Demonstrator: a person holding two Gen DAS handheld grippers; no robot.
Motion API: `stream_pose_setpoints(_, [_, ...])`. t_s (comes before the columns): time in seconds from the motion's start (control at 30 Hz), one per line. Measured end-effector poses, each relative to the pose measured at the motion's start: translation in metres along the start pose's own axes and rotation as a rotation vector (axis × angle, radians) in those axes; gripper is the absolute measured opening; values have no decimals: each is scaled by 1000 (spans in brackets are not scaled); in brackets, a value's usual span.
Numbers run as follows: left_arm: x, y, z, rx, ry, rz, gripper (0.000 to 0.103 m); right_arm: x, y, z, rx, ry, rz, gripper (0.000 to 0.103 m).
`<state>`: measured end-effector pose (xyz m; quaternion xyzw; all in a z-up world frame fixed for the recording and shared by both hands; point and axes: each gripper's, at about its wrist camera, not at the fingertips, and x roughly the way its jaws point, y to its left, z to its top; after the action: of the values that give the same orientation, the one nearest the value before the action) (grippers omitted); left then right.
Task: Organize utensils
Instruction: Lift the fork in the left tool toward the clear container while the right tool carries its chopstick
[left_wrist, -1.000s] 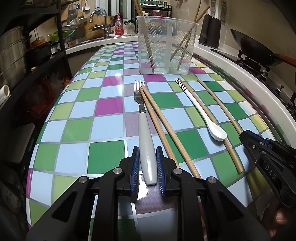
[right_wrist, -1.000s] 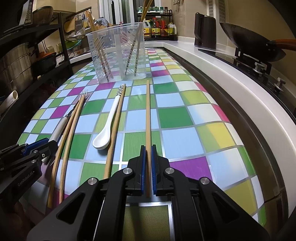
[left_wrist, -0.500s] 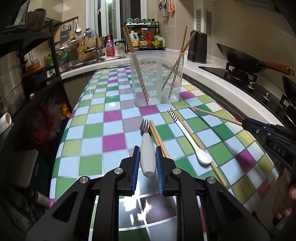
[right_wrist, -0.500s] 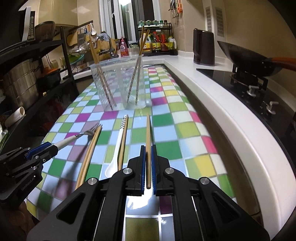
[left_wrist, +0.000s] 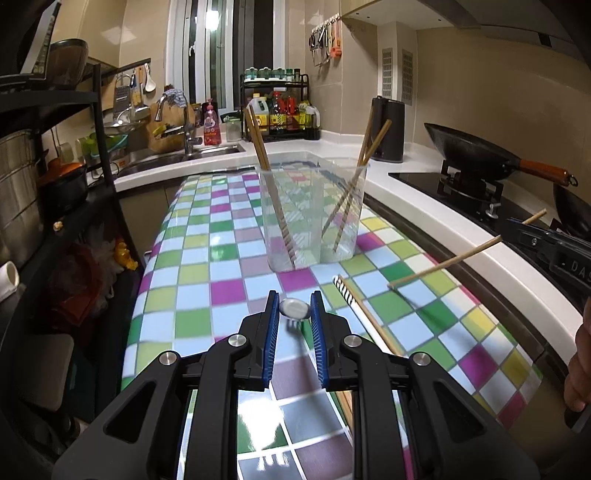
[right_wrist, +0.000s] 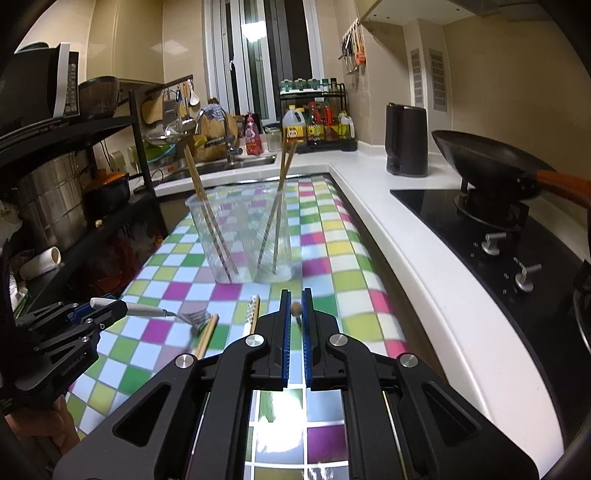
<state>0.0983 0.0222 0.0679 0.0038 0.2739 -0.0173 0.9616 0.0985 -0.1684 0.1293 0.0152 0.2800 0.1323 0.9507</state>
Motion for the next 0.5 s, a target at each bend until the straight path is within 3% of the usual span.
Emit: stream_pose_setpoints(0.5, [14,11,63,-24,4,-62,17,2,3,64,-73,40,54,6])
